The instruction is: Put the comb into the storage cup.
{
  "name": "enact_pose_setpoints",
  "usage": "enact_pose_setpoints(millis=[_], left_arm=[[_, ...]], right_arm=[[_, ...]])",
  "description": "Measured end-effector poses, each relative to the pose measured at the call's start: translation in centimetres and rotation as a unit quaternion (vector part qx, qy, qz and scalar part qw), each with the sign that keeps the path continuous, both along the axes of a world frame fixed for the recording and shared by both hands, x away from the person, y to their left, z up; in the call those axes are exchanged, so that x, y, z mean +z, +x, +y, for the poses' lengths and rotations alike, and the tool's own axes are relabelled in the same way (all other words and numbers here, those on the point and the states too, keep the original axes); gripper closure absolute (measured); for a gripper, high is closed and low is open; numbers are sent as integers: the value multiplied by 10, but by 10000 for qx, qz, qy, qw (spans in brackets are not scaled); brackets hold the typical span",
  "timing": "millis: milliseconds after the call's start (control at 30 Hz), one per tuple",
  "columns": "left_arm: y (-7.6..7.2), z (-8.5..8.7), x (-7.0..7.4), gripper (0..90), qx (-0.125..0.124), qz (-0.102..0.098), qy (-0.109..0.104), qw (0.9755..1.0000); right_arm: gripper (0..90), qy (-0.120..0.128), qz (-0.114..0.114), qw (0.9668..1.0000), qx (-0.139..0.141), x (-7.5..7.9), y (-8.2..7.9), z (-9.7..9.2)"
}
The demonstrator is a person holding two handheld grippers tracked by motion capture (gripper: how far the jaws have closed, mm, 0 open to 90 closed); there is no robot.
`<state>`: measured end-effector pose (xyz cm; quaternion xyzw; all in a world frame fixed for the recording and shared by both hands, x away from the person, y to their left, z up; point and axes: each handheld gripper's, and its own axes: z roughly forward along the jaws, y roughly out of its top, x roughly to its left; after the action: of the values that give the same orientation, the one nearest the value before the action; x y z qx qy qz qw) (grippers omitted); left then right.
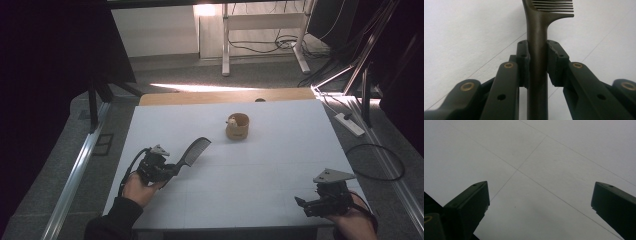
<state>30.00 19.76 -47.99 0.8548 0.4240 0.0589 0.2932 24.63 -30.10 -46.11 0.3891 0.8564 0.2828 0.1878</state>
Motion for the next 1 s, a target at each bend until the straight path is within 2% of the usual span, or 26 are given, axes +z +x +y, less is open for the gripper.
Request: enact_pose_setpoints(millis=[167,700,1000], left_arm=[[-4,-1,2,723,-50,-32,-37,10000],[-23,-6,14,722,-64,-399,-321,9987],[-35,-11,19,722,-136,-531,-426,9976]], right_arm=[[22,3,-11,10000,-5,0,0,0],[22,7,-27,10000,-11,0,0,0],[22,4,-26,10000,-20,0,0,0]])
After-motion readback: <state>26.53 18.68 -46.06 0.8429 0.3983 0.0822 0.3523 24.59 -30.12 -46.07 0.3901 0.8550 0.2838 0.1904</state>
